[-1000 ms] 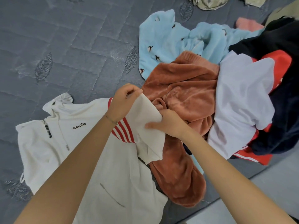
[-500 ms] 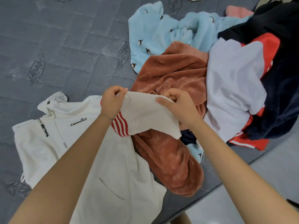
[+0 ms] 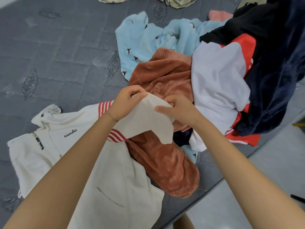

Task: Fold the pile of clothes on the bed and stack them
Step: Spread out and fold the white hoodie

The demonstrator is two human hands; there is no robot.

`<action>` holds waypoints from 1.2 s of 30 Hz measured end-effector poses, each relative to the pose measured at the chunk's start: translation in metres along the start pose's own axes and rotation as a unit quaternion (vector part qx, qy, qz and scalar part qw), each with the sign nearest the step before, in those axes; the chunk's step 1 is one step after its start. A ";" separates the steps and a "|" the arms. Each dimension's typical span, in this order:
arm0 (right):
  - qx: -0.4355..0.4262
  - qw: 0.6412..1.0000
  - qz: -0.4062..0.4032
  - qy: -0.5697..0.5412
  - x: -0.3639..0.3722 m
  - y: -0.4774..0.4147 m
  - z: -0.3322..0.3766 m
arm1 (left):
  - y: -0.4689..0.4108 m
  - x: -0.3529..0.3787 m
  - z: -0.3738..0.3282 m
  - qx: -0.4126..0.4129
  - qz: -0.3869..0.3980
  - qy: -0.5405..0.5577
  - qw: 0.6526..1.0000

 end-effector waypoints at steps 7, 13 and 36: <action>0.008 0.998 0.013 -0.064 -0.035 0.011 0.002 | -0.013 0.009 0.008 -0.033 -0.085 -0.006 0.996; 0.020 0.997 0.030 -0.074 -0.073 0.010 -0.007 | -0.033 0.008 0.021 -0.080 -0.167 0.017 0.983; -0.134 0.960 -0.141 0.202 -0.033 -0.057 -0.026 | -0.007 0.025 0.065 -0.061 -0.159 -0.308 0.936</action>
Point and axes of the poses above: each hand's wrist, its own y-axis away from the middle knuckle, its own x-axis out of the palm, z = x × y, the point moved 3 cm from there along -y, towards the middle knuckle, and after that the axes turned 1 degree about -z, right-handed, at the moved point
